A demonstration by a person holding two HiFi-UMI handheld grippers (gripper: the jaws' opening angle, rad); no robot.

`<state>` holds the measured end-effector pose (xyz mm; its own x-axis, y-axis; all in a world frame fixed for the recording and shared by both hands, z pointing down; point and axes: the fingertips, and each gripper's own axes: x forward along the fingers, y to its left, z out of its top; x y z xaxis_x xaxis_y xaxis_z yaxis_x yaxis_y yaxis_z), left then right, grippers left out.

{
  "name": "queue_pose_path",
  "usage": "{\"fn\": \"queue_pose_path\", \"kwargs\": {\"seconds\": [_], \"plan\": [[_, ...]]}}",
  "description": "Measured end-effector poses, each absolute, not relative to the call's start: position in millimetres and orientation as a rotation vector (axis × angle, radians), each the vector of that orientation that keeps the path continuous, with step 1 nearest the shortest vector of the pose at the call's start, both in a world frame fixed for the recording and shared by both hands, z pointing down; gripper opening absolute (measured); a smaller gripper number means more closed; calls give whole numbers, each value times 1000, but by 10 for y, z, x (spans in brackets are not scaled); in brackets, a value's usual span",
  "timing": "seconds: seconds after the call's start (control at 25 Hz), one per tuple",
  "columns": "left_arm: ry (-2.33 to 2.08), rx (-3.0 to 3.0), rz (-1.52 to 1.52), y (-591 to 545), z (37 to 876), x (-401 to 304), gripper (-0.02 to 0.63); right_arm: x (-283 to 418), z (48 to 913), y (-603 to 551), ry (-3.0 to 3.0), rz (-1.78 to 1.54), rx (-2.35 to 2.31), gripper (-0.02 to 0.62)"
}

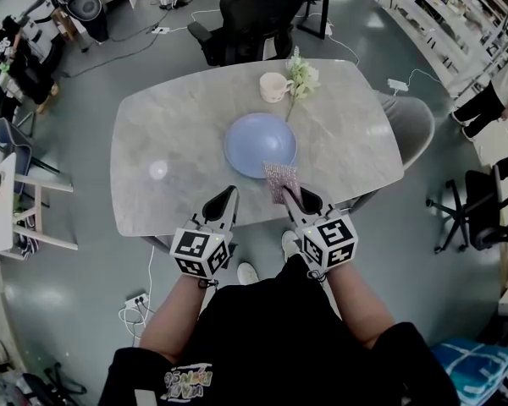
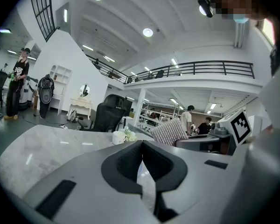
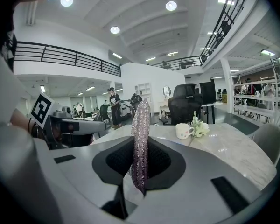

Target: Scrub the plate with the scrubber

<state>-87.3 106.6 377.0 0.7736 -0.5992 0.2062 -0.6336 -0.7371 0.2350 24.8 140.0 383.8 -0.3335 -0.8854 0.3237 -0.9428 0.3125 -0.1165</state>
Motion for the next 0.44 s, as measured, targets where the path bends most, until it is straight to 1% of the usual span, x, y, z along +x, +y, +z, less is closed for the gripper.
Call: {"fn": "queue_pose_path", "kwargs": {"seconds": [0.44], "plan": [[-939,2685,160,1013,3730,-866,17,230,3795,1352,-2371,414,1678,66]]}}
